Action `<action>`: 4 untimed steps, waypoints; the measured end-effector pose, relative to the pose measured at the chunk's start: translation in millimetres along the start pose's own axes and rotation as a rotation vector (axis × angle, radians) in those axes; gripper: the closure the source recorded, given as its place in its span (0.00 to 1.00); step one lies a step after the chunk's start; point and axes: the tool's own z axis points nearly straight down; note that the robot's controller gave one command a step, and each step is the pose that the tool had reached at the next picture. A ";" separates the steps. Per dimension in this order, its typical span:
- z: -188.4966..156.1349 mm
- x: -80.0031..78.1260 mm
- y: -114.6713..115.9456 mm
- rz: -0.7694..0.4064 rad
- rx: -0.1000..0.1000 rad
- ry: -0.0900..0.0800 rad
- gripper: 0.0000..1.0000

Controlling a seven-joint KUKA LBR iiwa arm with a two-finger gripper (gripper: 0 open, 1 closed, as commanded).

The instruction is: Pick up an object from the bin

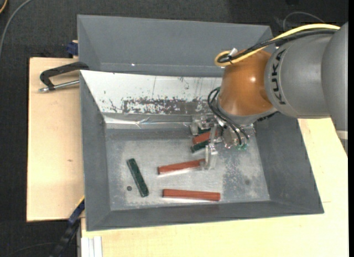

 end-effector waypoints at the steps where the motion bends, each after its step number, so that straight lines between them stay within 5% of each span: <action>1: 0.3 -13.0 -25.9 -0.473 0.001 -0.005 0.00; 2: 0.7 -16.5 -18.1 -0.519 0.001 -0.003 0.00; 3: -2.0 -18.9 -17.0 -0.518 0.001 -0.009 1.00; 4: 0.4 -17.0 -17.3 -0.518 -0.001 -0.004 0.00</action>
Offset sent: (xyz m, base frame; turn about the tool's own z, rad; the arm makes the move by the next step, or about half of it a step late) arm 0.0140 -0.0247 -0.0026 -0.4740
